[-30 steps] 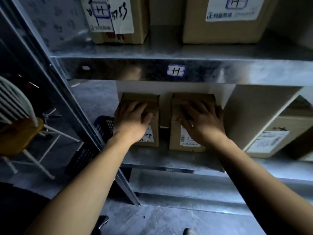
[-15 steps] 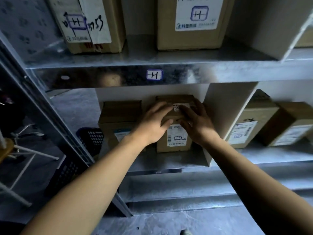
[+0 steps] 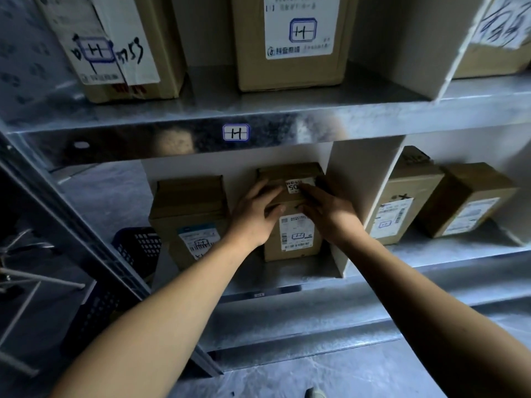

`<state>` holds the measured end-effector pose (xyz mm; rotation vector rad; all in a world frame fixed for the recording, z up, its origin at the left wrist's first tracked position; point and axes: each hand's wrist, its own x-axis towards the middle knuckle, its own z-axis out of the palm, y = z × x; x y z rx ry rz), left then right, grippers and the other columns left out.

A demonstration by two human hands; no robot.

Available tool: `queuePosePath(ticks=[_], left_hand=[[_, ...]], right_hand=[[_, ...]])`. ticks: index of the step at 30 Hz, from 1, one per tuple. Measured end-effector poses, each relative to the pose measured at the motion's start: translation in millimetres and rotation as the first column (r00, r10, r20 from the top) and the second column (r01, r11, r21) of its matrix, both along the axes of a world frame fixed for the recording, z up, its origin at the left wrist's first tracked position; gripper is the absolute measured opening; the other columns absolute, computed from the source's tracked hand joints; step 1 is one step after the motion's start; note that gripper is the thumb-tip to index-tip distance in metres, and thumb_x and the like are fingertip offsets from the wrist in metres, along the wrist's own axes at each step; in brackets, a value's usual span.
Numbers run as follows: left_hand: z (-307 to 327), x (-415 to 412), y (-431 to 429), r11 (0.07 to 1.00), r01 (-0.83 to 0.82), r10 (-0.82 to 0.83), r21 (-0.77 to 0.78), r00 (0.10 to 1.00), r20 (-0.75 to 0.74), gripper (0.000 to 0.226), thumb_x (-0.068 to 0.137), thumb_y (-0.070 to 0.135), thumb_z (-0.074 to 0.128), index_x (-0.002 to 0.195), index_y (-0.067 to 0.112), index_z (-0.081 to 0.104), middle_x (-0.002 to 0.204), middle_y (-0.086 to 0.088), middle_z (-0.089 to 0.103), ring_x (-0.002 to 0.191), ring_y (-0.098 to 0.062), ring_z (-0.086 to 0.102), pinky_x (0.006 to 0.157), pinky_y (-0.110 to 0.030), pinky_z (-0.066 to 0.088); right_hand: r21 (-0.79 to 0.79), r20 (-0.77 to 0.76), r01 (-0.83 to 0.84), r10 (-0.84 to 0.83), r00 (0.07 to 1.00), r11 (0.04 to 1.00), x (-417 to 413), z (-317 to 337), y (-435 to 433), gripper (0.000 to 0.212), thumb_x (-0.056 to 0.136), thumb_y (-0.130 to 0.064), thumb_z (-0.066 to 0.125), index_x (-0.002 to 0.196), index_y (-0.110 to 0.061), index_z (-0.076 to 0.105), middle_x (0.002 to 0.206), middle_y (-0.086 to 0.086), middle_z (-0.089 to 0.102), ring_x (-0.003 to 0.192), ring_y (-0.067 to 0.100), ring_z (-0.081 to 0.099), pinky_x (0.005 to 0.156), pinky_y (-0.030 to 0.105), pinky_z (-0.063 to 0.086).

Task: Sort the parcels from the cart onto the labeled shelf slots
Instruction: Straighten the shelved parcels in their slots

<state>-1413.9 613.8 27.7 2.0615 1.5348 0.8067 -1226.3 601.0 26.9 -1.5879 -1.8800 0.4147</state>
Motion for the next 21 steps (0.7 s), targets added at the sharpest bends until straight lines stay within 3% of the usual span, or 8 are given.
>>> queuePosePath(ticks=[6, 9, 14, 18, 21], left_hand=[[-2, 3, -1, 1.000, -0.023, 0.023, 0.010, 0.999, 0.023, 0.047, 0.096, 0.032, 0.057, 0.142, 0.034, 0.046, 0.158, 0.008, 0.024, 0.143, -0.017, 0.025, 0.111, -0.028, 0.025], [-2, 0, -3, 1.000, -0.025, 0.025, 0.016, 1.000, -0.002, 0.047, 0.096, 0.033, 0.057, 0.142, 0.035, 0.046, 0.158, 0.008, 0.023, 0.144, -0.017, 0.024, 0.109, -0.025, 0.021], [6, -5, -14, 0.992, -0.038, 0.038, 0.121, 0.999, 0.002, 0.047, 0.096, 0.025, 0.058, 0.141, 0.028, 0.048, 0.157, 0.001, 0.029, 0.144, -0.019, 0.024, 0.112, -0.027, 0.020], [7, -10, -38, 0.965, -0.069, 0.052, 0.253, 0.996, 0.072, 0.044, 0.093, 0.021, 0.063, 0.137, 0.021, 0.055, 0.145, -0.003, 0.046, 0.132, -0.012, 0.040, 0.106, -0.018, 0.027], [7, -6, -58, 0.954, -0.128, 0.110, 0.272, 0.991, 0.080, 0.043, 0.093, 0.021, 0.063, 0.135, 0.018, 0.056, 0.139, -0.003, 0.051, 0.125, -0.011, 0.044, 0.100, -0.017, 0.031]], right_hand=[[0.016, 0.065, 0.011, -0.012, 0.998, 1.000, -1, -3, 0, 0.051, 0.095, -0.025, 0.065, 0.144, -0.021, 0.052, 0.160, 0.012, 0.028, 0.143, 0.027, 0.035, 0.113, 0.030, 0.031], [0.048, 0.144, -0.007, 0.000, 0.990, 0.999, -3, -1, -5, 0.053, 0.095, -0.029, 0.064, 0.145, -0.022, 0.049, 0.161, 0.013, 0.026, 0.144, 0.029, 0.031, 0.114, 0.037, 0.034], [0.129, 0.255, 0.056, -0.087, 0.963, 0.990, -6, 3, -27, 0.054, 0.094, -0.041, 0.060, 0.144, -0.033, 0.045, 0.159, 0.007, 0.026, 0.139, 0.038, 0.035, 0.099, 0.053, 0.048], [0.234, 0.312, -0.019, -0.057, 0.948, 0.972, -1, -2, -49, 0.049, 0.089, -0.034, 0.069, 0.134, -0.022, 0.055, 0.149, 0.020, 0.042, 0.118, 0.051, 0.052, 0.082, 0.055, 0.054], [0.223, 0.300, -0.097, 0.026, 0.954, 0.970, 11, -7, -64, 0.046, 0.089, -0.031, 0.071, 0.131, -0.015, 0.060, 0.135, 0.021, 0.053, 0.103, 0.047, 0.057, 0.082, 0.052, 0.055]])
